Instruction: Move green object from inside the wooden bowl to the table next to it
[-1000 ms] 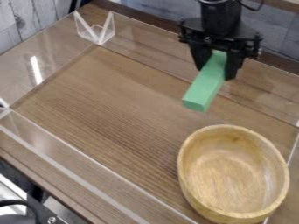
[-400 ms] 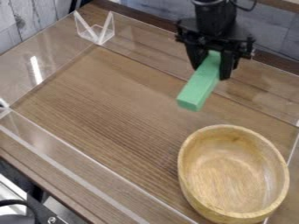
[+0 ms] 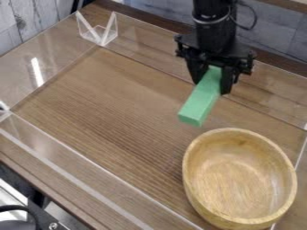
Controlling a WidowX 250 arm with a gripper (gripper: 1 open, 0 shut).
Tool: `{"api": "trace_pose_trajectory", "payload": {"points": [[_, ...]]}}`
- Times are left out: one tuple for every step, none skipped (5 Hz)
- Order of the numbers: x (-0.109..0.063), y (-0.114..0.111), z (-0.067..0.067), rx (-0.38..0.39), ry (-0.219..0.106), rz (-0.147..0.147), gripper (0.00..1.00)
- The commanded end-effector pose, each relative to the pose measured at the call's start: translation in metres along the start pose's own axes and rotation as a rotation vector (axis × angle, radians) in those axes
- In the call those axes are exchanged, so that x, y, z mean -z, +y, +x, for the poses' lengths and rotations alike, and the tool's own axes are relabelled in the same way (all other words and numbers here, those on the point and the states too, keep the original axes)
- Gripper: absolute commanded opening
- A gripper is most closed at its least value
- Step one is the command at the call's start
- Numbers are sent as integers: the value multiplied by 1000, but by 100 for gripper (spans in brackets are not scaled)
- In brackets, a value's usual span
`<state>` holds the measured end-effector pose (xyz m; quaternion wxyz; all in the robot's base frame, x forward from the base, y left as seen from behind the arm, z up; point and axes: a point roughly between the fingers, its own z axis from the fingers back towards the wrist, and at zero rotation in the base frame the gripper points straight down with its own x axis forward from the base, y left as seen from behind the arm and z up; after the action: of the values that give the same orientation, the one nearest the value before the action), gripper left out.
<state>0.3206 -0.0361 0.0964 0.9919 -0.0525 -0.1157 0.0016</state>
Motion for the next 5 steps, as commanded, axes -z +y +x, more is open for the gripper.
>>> {"api": "trace_pose_trajectory", "payload": {"points": [[-5,3,14,-9,-49,4,0],[-3,0,21,15,-46,-1,0],[0,-4,27,41,-43,-7,0],[-4,-10,37,54,-40,-10,0],[-9,-15,47,66,-39,-12,0]]}}
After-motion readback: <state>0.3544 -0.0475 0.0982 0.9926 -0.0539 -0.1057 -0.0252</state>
